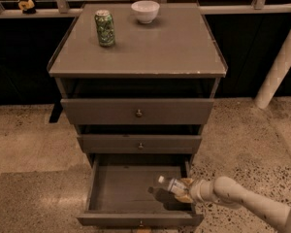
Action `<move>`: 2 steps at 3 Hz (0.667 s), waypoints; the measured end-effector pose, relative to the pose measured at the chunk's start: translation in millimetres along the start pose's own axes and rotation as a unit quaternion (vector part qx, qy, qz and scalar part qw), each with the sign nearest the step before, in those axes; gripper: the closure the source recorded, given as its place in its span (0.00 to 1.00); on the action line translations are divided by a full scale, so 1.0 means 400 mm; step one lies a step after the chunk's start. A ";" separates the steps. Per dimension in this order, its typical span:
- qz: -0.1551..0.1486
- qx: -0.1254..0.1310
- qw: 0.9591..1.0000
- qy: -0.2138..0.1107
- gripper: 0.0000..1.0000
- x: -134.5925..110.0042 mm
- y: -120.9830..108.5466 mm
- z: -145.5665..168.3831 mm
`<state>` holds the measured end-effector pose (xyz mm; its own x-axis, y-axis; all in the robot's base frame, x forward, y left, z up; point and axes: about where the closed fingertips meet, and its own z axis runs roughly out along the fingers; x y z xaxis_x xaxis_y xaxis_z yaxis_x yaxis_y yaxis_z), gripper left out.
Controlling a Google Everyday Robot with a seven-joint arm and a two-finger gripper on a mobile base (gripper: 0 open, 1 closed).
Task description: Place blue plastic bottle into bottom drawer
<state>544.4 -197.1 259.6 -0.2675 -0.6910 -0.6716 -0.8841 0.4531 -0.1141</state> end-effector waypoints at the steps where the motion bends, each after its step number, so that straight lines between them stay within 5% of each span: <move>1: 0.021 -0.017 0.999 0.020 1.00 0.097 0.059 0.118; 2: 0.021 -0.018 0.999 0.020 1.00 0.096 0.059 0.120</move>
Offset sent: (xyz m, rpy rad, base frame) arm 0.0384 0.0592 -0.2183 -0.0220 0.0886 0.0237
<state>531.7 -186.0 196.0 -0.3188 -0.6942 -0.6453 -0.8848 0.4621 -0.0600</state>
